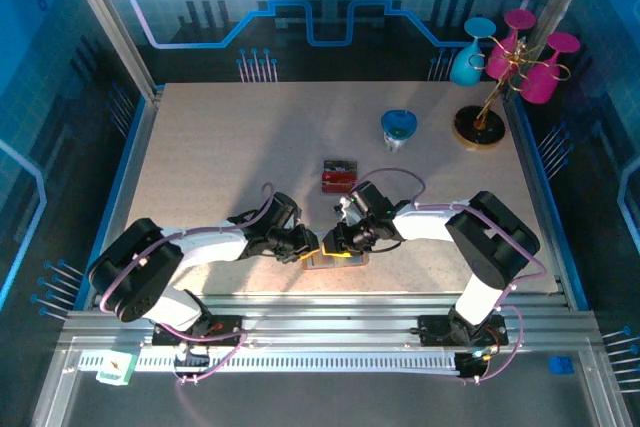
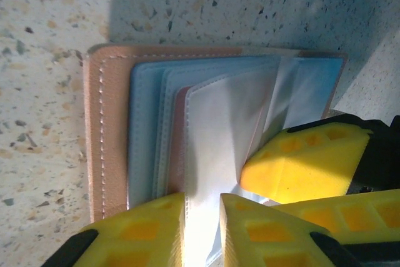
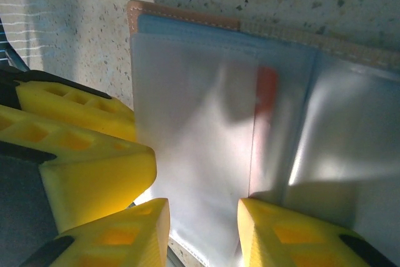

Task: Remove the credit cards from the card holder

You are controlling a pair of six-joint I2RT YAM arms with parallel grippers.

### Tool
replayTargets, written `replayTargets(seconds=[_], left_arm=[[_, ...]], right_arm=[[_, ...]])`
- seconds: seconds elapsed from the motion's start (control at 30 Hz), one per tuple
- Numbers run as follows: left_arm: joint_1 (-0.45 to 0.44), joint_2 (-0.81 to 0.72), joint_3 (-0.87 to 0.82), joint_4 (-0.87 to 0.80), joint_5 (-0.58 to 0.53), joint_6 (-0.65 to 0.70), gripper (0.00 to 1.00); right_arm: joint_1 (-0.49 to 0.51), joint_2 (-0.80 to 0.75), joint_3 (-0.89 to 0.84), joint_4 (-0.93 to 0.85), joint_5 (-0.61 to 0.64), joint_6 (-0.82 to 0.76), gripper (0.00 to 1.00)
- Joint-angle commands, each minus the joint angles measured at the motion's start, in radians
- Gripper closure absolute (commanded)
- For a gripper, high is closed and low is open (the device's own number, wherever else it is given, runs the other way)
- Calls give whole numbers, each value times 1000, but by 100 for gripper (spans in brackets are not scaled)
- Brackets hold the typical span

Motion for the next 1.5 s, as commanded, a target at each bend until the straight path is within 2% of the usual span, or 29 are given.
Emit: replayTargets(seconds=[0.0,0.23,0.4,0.83,1.07,1.3,1.47], left_arm=[[-8,20,30,20,27,-14,82],[-11,36,39,22,27,-5,90],[-12,26,44,-30,-12,32,98],[-7,-78,80,-152,-82,98,98],[-9,-38,150,-151,-35,127,90],[-23,68,255,-173,7,158,68],[-34,127,310,-189,11,171,62]], right_arm=[[-6,-8,-28,-33,8,11,65],[-7,-27,-31,-37,12,17,65],[-7,-81,-14,-59,11,20,65],[-58,-270,73,-282,65,-52,63],[-140,-362,53,-349,74,-86,63],[-190,-414,15,-371,65,-100,63],[-202,-422,-7,-358,63,-101,62]])
